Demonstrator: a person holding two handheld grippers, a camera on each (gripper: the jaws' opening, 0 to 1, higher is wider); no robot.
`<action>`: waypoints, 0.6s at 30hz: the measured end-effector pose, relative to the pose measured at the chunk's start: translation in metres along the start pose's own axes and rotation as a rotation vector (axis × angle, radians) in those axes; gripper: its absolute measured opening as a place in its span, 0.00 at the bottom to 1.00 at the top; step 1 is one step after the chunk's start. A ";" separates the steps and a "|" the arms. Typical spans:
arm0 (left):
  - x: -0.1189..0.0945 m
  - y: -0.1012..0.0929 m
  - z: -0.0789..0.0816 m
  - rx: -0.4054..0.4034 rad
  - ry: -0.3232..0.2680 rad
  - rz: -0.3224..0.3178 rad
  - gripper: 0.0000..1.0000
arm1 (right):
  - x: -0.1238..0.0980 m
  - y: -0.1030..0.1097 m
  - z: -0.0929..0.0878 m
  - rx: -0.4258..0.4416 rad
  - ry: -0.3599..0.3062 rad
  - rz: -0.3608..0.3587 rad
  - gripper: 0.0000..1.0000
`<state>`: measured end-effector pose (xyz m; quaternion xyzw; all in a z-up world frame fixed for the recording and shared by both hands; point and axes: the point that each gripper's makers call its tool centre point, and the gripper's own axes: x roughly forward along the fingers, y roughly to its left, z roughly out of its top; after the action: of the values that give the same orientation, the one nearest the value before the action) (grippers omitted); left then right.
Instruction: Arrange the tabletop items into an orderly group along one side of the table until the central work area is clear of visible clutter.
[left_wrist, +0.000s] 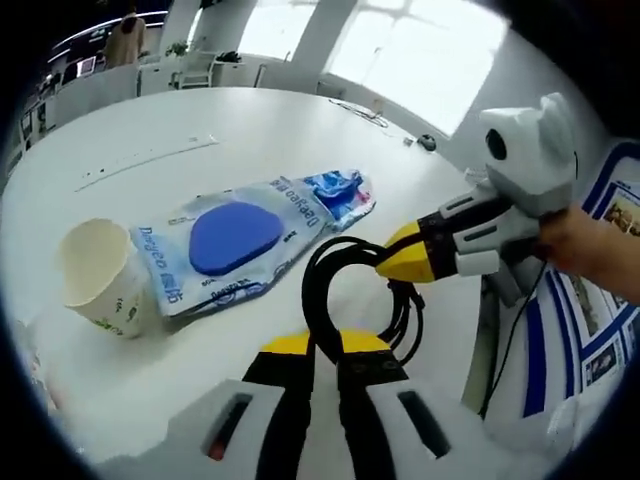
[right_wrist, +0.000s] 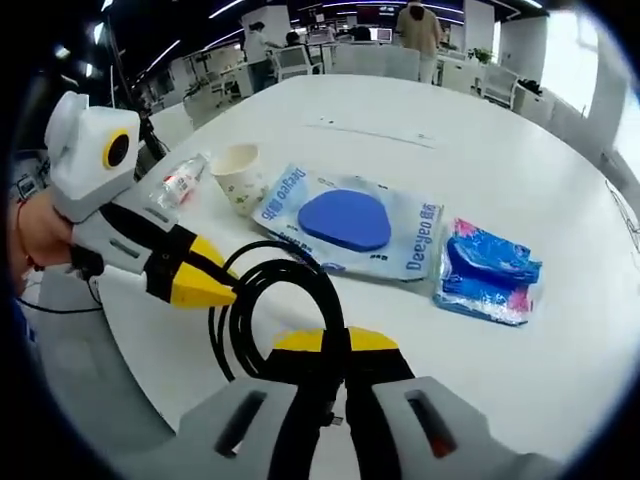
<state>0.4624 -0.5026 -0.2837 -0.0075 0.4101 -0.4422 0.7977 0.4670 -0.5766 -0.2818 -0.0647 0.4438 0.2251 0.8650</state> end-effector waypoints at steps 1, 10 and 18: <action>0.003 -0.002 0.001 -0.001 0.001 -0.002 0.05 | -0.001 -0.004 -0.001 0.002 0.001 -0.002 0.03; 0.038 -0.021 0.019 0.015 0.008 -0.028 0.05 | -0.010 -0.045 -0.011 0.011 0.013 -0.038 0.03; 0.061 -0.026 0.020 0.004 0.029 -0.033 0.05 | -0.003 -0.065 -0.022 0.024 0.035 -0.039 0.03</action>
<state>0.4742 -0.5683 -0.3003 -0.0064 0.4206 -0.4560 0.7843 0.4781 -0.6423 -0.2979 -0.0669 0.4599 0.2018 0.8621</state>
